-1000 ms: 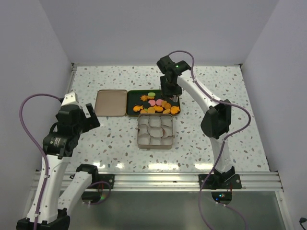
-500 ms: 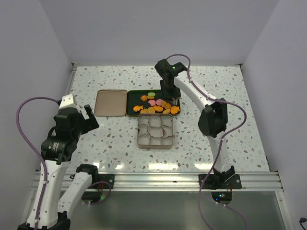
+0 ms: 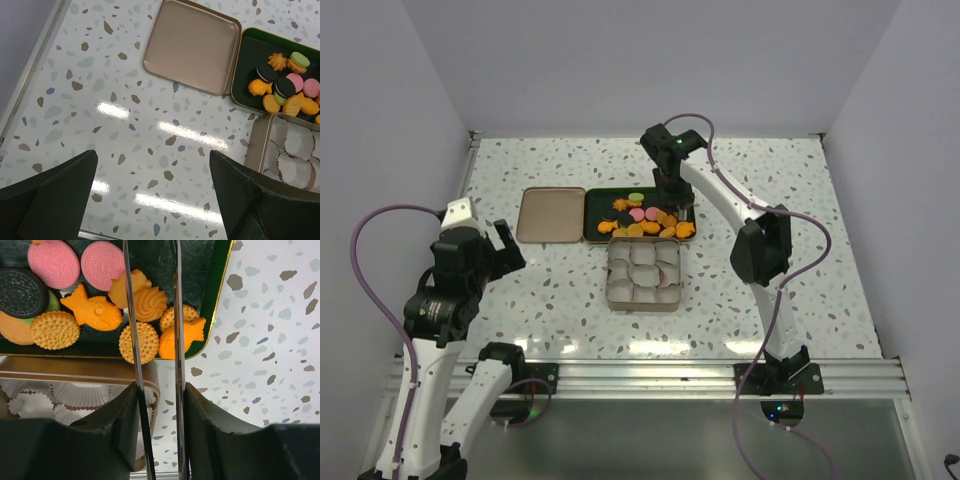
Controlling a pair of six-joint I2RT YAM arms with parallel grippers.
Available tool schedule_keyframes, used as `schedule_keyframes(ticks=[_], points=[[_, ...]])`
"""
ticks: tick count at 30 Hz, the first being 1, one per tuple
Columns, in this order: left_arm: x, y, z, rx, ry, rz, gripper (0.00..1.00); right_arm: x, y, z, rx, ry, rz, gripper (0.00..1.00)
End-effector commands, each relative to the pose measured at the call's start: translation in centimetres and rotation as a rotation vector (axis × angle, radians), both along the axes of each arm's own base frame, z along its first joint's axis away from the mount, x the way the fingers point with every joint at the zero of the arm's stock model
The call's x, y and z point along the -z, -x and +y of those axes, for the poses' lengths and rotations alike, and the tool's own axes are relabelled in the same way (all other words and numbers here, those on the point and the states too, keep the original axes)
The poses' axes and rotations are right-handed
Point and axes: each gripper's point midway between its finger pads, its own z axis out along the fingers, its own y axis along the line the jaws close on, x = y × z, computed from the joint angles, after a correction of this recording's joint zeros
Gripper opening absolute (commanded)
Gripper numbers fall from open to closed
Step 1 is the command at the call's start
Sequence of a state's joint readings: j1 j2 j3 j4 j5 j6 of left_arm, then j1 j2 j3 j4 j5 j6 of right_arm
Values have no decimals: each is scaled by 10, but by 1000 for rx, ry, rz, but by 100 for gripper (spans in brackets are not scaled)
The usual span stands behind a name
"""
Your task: Pack the cookies
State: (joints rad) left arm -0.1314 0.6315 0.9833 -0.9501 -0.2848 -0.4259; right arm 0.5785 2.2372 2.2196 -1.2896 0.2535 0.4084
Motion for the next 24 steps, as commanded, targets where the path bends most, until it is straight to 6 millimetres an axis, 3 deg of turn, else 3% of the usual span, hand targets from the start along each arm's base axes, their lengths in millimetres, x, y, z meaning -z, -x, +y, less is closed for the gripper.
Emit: schedule_keyframes(ticks=[1, 6, 11, 12, 14, 15, 16, 18, 19, 23, 24], points=[[-2, -8, 1, -1, -14, -17, 100, -41, -6, 0, -5, -32, -91, 34], [-1, -8, 2, -2, -17, -29, 100, -78, 7, -5, -5, -83, -141, 34], [0, -11, 0, 10, -23, -19, 100, -102, 29, -11, -9, -139, -160, 34], [2, -12, 0, 14, -23, -14, 100, -101, 37, -10, -15, -154, -140, 34], [2, -13, -2, 20, -22, -12, 100, -119, 50, -7, -29, -199, -172, 34], [3, -13, -1, 18, -22, -10, 100, -115, 59, -5, -36, -211, -150, 34], [3, -13, -2, 20, -22, -10, 100, -129, 68, -2, -54, -246, -180, 34], [2, -13, -2, 22, -22, -13, 100, -127, 89, 10, -92, -277, -163, 35], [2, -13, -2, 25, -21, -16, 100, -138, 98, 15, -109, -321, -183, 35], [-1, -11, -7, 52, -16, -35, 100, -142, 136, 35, -147, -376, -171, 36], [-1, -9, -8, 60, -18, -39, 100, -133, 145, 38, -154, -369, -148, 35]])
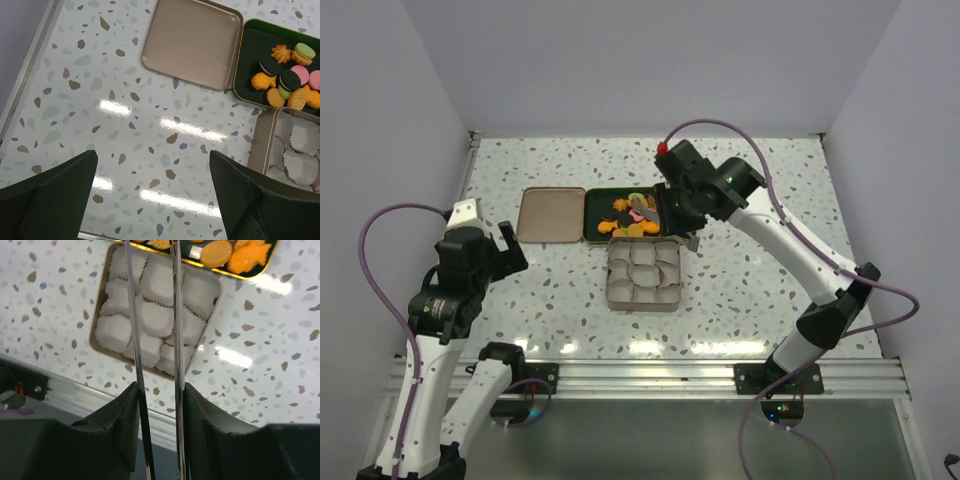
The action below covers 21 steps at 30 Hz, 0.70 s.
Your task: Pack the cookies
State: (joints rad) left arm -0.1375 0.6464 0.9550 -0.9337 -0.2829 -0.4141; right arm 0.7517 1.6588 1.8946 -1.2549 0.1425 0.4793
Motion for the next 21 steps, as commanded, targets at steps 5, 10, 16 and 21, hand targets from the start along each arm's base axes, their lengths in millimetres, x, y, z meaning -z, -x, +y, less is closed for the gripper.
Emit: schedule_keyframes(ticks=[5, 10, 16, 21], points=[[-23, 2, -25, 164, 26, -141, 100, 19, 59, 43, -91, -85, 61, 35], [-38, 15, -23, 168, 29, -226, 100, 38, 63, 55, -118, -58, 96, 35], [-37, 15, -23, 171, 28, -224, 100, 57, 51, 69, -133, -14, 111, 35], [-39, 17, -23, 172, 28, -237, 100, 63, 39, 77, -143, 20, 102, 36]])
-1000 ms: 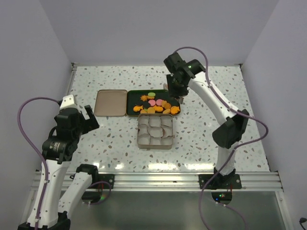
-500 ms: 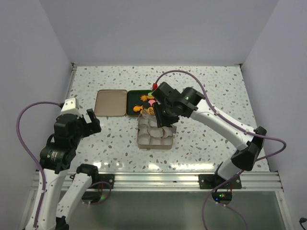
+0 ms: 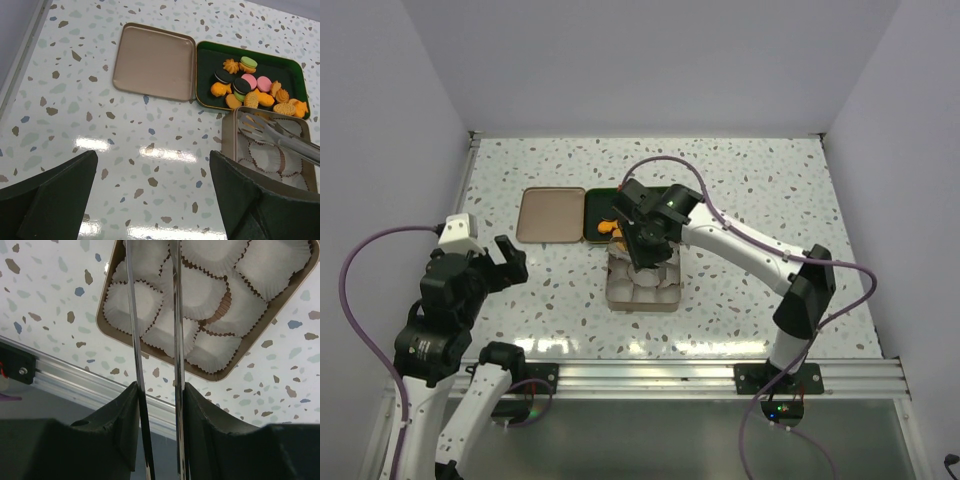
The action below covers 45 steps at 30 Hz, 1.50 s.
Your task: Pack the cookies
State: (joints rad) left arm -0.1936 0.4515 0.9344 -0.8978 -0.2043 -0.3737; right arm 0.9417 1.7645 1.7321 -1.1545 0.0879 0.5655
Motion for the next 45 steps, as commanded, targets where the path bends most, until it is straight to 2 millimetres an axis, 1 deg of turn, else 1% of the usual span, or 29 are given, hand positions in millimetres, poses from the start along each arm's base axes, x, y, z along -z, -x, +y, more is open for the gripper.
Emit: schedule_keyframes(ticks=[1, 2, 4, 5, 8, 12, 18, 20, 22, 23, 25, 26, 28, 29, 31, 35, 36, 38, 39, 41, 42, 45], points=[[-9, -2, -3, 28, -8, -48, 100, -14, -17, 13, -1, -27, -61, 36], [-10, -2, -3, 25, -8, -51, 100, -11, -19, 15, -3, -19, -59, 36], [-10, -1, -3, 25, -9, -56, 100, -11, -21, 18, -6, -19, -59, 38], [-11, -1, -3, 24, -7, -57, 100, -9, -22, 19, -6, -10, -57, 40], [-11, -1, -3, 28, -8, -57, 100, -8, -24, 17, 1, 8, -62, 44], [-12, -1, -3, 29, -9, -60, 100, -10, -24, 12, 7, 22, -68, 47], [-11, -1, -4, 35, -9, -60, 100, -15, -22, 9, 11, 21, -69, 51], [-10, -2, -4, 36, -9, -55, 100, -21, -22, 8, 16, 13, -75, 51], [-11, -1, -4, 37, -10, -58, 100, -33, -25, 8, 25, 1, -98, 51], [-11, -1, -4, 37, -10, -60, 100, -46, -30, 10, 27, -24, -122, 50], [-11, -1, -4, 33, -9, -62, 100, -56, -33, 8, 31, -29, -134, 51], [-11, -1, -4, 33, -8, -62, 100, -67, -39, 12, 30, -49, -156, 50], [-12, -1, -4, 34, -7, -63, 100, -72, -45, 7, 40, -38, -159, 50], [-11, 0, -4, 33, -7, -63, 100, -75, -54, 5, 48, -38, -169, 51], [-12, 0, -4, 33, -7, -65, 100, -73, -61, 1, 55, -25, -165, 50], [-13, 1, -4, 34, -6, -69, 100, -67, -84, -5, 78, -16, -163, 50], [-13, 1, -4, 34, -5, -71, 100, -59, -90, -6, 84, 4, -155, 51], [-13, 1, -4, 35, -7, -71, 100, -55, -102, -12, 108, 16, -155, 51], [-13, 0, -4, 34, -6, -69, 100, -49, -106, -13, 115, 28, -147, 51], [-11, 0, -4, 38, -7, -64, 100, -46, -117, -17, 130, 39, -152, 50], [-12, 0, -5, 39, -6, -67, 100, -38, -122, -19, 136, 64, -144, 51], [-12, 0, -5, 43, -7, -64, 100, -34, -133, -23, 144, 88, -150, 51]])
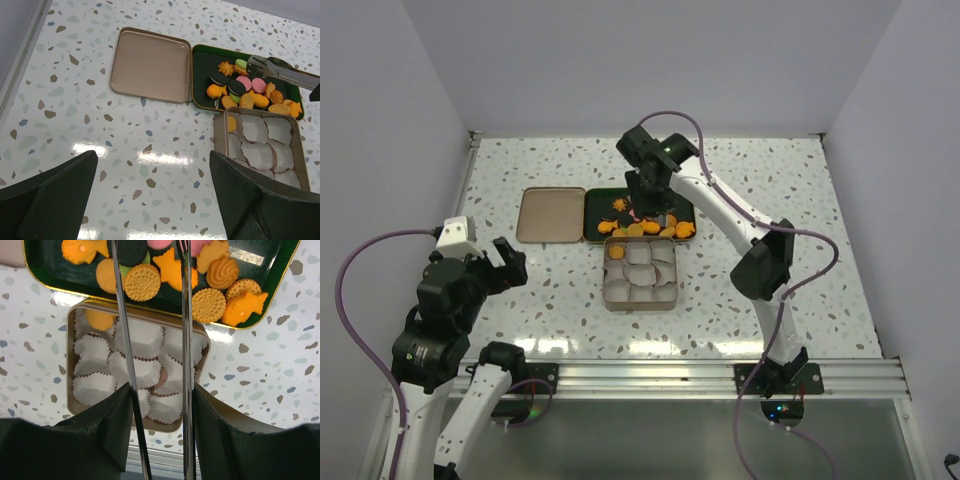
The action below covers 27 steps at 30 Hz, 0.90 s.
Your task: Pack the cookies
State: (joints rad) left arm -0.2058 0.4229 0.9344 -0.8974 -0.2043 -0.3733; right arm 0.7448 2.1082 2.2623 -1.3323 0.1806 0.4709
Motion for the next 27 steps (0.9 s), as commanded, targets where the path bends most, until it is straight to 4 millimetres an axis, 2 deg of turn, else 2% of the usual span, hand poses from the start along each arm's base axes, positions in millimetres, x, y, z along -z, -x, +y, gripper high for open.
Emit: schedule_keyframes(ticks=[1, 10, 13, 24, 27], points=[[-7, -5, -4, 30, -12, -36, 100, -15, -16, -9, 6, 27, -59, 51], [-6, -6, -5, 36, -12, -31, 100, 18, -40, -11, 49, 40, -20, 52], [-6, -5, -6, 41, -8, -35, 100, 22, -48, -8, 60, 24, -23, 52], [-3, -7, -11, 70, -10, -25, 100, 60, -60, 18, 75, -31, 32, 52], [-3, -8, -12, 76, -10, -20, 100, 64, -63, 22, 85, -40, 35, 52]])
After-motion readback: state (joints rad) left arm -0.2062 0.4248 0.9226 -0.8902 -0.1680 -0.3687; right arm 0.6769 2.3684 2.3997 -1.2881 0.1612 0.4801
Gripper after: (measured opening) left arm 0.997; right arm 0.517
